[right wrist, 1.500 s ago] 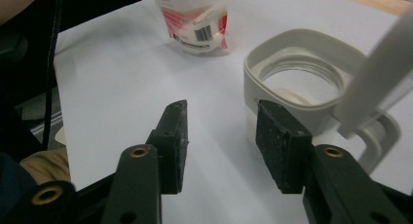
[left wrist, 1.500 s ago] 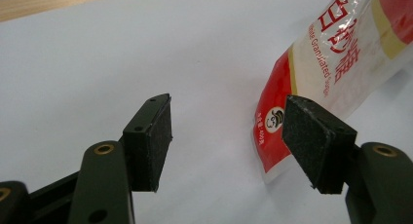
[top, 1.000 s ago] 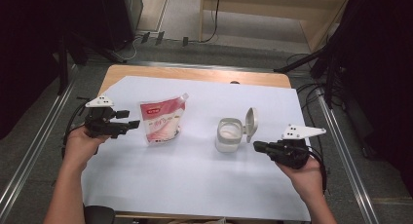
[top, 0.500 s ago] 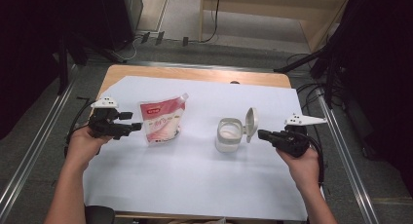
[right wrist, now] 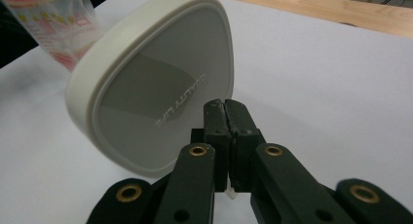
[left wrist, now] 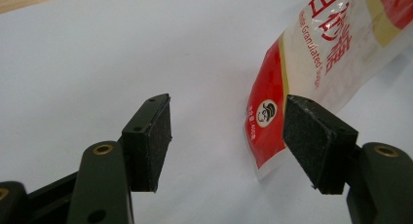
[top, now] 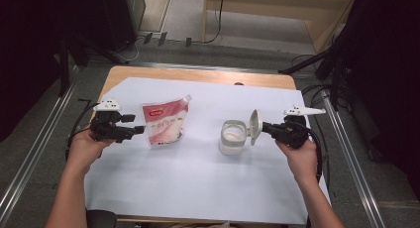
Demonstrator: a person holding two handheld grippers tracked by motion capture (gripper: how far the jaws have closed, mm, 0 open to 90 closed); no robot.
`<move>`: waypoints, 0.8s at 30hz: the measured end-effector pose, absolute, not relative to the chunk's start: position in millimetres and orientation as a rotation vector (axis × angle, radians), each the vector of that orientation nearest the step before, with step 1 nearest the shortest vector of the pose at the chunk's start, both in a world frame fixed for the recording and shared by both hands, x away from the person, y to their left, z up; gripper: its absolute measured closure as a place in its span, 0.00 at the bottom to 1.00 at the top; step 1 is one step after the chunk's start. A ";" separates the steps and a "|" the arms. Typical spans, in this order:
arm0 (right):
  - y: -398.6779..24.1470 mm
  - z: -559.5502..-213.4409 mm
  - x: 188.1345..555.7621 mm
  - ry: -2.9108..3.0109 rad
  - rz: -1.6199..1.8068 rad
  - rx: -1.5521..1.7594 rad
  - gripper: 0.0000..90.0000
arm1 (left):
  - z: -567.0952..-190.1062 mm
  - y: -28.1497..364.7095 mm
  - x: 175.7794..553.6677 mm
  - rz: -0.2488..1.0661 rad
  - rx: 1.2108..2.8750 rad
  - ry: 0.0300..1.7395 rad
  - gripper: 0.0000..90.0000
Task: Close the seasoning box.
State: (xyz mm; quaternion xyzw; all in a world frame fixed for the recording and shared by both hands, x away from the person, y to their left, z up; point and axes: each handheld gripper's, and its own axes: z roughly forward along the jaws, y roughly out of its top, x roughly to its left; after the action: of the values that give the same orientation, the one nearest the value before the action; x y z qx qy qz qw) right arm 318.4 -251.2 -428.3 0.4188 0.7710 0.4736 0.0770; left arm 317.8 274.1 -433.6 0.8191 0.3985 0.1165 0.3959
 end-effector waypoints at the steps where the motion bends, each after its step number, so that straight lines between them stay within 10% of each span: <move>1: -250.5 -428.1 319.5 2.305 1.422 1.262 0.99 | -433.9 274.0 317.8 0.300 2.077 1.008 0.40; 24: -224.9 -409.1 307.0 2.326 1.446 1.088 0.93 | -435.5 275.7 316.9 0.307 2.085 1.022 0.39</move>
State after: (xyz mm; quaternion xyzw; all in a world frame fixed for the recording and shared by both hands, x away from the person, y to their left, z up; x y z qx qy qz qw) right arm 307.0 -224.9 -409.1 0.3673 0.7856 0.4883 0.0974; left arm 316.9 275.7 -435.5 0.8199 0.4019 0.1208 0.3893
